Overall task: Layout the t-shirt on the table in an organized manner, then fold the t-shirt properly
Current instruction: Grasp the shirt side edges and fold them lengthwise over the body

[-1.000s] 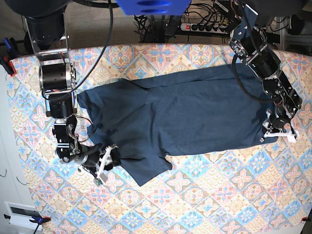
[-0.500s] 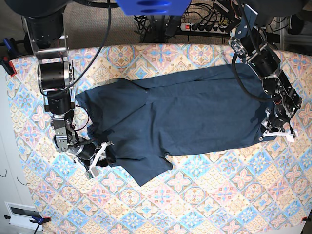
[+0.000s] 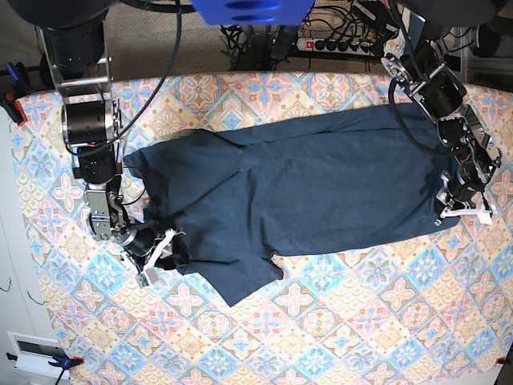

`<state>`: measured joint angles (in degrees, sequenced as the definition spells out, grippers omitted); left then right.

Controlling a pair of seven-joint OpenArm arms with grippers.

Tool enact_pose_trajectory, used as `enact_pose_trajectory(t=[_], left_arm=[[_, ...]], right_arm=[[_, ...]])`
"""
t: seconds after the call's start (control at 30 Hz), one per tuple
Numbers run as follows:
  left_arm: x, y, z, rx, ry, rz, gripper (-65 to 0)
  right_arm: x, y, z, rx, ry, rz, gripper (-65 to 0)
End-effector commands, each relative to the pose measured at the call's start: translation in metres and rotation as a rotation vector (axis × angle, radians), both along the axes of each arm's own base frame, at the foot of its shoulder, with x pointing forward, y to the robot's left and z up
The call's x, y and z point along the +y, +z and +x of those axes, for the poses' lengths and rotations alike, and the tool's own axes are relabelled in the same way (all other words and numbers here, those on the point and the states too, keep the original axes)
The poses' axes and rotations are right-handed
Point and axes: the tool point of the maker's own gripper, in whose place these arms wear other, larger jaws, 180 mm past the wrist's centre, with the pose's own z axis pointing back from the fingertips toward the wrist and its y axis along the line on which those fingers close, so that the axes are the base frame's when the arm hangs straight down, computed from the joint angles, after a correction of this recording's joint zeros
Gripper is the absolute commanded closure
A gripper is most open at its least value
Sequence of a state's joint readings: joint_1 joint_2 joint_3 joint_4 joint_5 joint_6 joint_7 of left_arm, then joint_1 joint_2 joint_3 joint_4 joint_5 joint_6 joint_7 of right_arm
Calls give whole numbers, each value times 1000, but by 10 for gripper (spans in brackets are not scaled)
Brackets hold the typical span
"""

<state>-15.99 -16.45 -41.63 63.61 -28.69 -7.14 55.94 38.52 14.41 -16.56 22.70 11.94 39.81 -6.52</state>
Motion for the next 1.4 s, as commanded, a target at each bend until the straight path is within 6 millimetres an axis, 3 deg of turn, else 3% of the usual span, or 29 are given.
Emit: enact_pose_trajectory(t=[0.0,0.23,0.3,0.63,0.9,1.03,1.17,1.23,1.37], left_arm=[[14,20,7,-50,9,34,0],[16,19,3,-56,14,20,0],[16,18,2,-54,14,19,0],[16,18,2,-54,14,19,0],[16,18,2,-55,14,19,0],[16,18,2,-55,14,19,0],[16,18,2,-55,14,19,0],[16,18,2,-55,14,19,0],[16,18,2,-55,14,19,0]], right_arm=[[-4,23,16,-70,-16,24,-218],[-14,5,6,-49,-72,63,-218],[-33,5,10,-67,-130,23,-218],[-47,9,12,-80,-152,9,-218],[-44,6,9,-69,-132,-3,-219],[-25,-7,-4,-34,-9,-58,-216],[-21,-11,-7,-23,21,-79,-212],[-21,-11,-7,-24,21,-79,-184],[-21,-10,-6,-26,17,-75,-28]])
